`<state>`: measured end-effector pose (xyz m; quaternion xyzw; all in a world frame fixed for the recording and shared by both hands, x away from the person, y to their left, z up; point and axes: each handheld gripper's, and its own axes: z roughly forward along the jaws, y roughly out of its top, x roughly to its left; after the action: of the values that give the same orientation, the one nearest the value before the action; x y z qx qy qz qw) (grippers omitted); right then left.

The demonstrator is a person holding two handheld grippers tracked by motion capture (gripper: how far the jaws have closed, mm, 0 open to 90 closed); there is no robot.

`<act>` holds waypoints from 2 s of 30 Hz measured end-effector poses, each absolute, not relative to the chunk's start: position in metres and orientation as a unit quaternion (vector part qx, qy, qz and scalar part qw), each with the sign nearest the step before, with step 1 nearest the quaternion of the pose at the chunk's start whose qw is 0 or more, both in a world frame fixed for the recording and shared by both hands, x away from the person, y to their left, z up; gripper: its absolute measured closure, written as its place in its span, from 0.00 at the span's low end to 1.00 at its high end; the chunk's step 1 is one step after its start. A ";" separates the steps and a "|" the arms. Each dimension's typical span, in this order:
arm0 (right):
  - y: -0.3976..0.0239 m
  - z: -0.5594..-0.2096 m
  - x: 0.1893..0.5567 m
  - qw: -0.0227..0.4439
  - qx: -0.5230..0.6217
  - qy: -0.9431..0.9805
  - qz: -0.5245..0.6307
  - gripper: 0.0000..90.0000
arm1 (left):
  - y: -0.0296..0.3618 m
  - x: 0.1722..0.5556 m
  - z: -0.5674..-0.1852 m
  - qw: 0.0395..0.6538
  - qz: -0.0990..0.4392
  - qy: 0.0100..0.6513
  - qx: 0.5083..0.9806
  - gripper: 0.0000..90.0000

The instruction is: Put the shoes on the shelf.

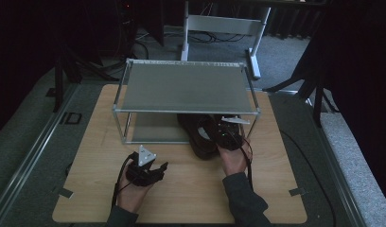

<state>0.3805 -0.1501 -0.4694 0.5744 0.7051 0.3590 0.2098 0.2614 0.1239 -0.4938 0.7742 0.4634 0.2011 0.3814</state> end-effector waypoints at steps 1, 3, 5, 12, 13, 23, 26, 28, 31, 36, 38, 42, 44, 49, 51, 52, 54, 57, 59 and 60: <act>-0.150 -0.471 0.382 0.213 0.574 0.703 0.361 0.90 | 0.124 0.261 -0.494 0.382 0.201 0.463 0.774 0.54; -0.149 -0.473 0.386 0.216 0.577 0.698 0.364 0.90 | 0.123 0.262 -0.494 0.381 0.200 0.462 0.775 0.54; -0.148 -0.475 0.387 0.221 0.578 0.694 0.369 0.90 | 0.123 0.262 -0.495 0.381 0.200 0.462 0.776 0.54; -0.143 -0.482 0.396 0.228 0.578 0.689 0.373 0.90 | 0.122 0.264 -0.497 0.381 0.197 0.462 0.776 0.54; -0.142 -0.482 0.397 0.228 0.580 0.688 0.373 0.90 | 0.121 0.265 -0.497 0.383 0.197 0.460 0.776 0.54; -0.137 -0.489 0.405 0.239 0.582 0.679 0.379 0.90 | 0.097 0.290 -0.501 0.407 0.197 0.417 0.788 0.53; -0.137 -0.489 0.406 0.243 0.584 0.675 0.379 0.90 | 0.081 0.300 -0.503 0.409 0.197 0.395 0.799 0.51; -0.137 -0.488 0.408 0.243 0.586 0.674 0.378 0.90 | 0.071 0.306 -0.505 0.408 0.200 0.381 0.805 0.49; -0.137 -0.487 0.409 0.245 0.586 0.672 0.380 0.90 | 0.060 0.317 -0.508 0.406 0.201 0.362 0.815 0.46; -0.136 -0.490 0.413 0.246 0.588 0.671 0.379 0.90 | 0.047 0.335 -0.513 0.402 0.203 0.353 0.820 0.39; -0.135 -0.492 0.414 0.250 0.588 0.670 0.378 0.90 | 0.043 0.343 -0.516 0.399 0.206 0.353 0.821 0.36; -0.135 -0.493 0.416 0.251 0.587 0.669 0.380 0.90 | 0.037 0.358 -0.523 0.397 0.200 0.348 0.825 0.32; -0.134 -0.493 0.416 0.252 0.585 0.669 0.382 0.90 | 0.034 0.365 -0.526 0.395 0.197 0.346 0.828 0.32; -0.134 -0.494 0.416 0.250 0.581 0.671 0.387 0.89 | 0.027 0.375 -0.534 0.389 0.187 0.337 0.837 0.31; -0.134 -0.494 0.416 0.247 0.576 0.675 0.390 0.89 | 0.029 0.379 -0.535 0.388 0.190 0.331 0.839 0.28; -0.134 -0.494 0.416 0.247 0.576 0.675 0.390 0.89 | 0.029 0.379 -0.535 0.388 0.190 0.331 0.839 0.30; -0.135 -0.495 0.416 0.247 0.573 0.676 0.392 0.88 | 0.030 0.383 -0.534 0.383 0.189 0.324 0.844 0.31; -0.137 -0.495 0.417 0.246 0.575 0.669 0.401 0.86 | 0.029 0.387 -0.535 0.378 0.201 0.314 0.848 0.32; -0.137 -0.495 0.417 0.246 0.577 0.666 0.403 0.85 | 0.029 0.390 -0.536 0.374 0.205 0.311 0.849 0.33; -0.137 -0.495 0.418 0.246 0.577 0.665 0.405 0.84 | 0.030 0.392 -0.536 0.376 0.204 0.310 0.849 0.33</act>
<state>0.4177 -0.1371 -0.4952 0.5774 0.6650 0.4047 0.2463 0.3916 0.0297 -0.5362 0.8495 0.3096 0.2036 0.3756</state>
